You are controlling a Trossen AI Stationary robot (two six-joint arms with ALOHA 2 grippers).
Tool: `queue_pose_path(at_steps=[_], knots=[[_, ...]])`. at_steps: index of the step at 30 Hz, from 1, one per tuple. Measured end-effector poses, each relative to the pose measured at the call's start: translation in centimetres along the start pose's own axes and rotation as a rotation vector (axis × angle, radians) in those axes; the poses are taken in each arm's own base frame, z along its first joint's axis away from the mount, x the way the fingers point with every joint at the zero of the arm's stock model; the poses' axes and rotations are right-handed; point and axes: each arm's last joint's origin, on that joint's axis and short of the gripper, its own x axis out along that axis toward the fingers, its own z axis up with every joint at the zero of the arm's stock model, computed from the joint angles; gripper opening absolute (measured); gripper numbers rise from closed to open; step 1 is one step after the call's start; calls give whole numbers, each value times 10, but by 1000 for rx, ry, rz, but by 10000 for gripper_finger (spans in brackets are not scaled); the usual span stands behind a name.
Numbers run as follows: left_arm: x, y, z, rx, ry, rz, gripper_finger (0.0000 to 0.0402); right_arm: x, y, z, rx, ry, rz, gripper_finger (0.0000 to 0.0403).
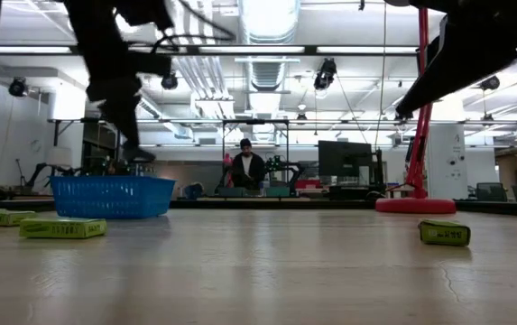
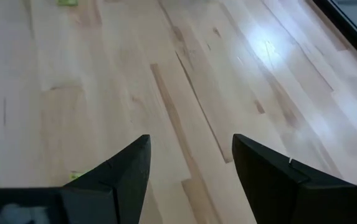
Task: Pick and place Stapler, Stapler remover, tape
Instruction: Put the black staple remover into the blue bin, then put the right green stapler pin box into the green bins
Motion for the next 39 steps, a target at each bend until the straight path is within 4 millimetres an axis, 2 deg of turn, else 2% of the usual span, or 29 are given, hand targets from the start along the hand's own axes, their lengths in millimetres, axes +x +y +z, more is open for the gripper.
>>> queue_pose_path(at_steps=[4, 7, 12, 16, 22, 27, 32, 39], knots=[[16, 2, -20, -63, 46, 2, 15, 0, 3, 4, 17, -38, 13, 219], [25, 2, -27, -97, 50, 17, 13, 0, 4, 6, 102, -61, 23, 219], [32, -2, -28, -177, 10, -6, 27, 0, 6, 6, 129, -51, 49, 219], [31, -2, -25, -198, -10, -13, 62, 0, 8, 5, 134, -26, 92, 224], [25, -4, -11, -260, -105, -55, 145, 5, 12, -2, 163, -21, 189, 277], [14, -13, 11, -333, -310, -158, 194, 12, 13, -15, 179, -12, 264, 342], [-2, -24, 27, -343, -503, -271, 211, 20, 10, -30, 214, 38, 264, 385], [-15, -33, 35, -332, -639, -342, 211, 37, 23, -41, 207, 121, 266, 400]])
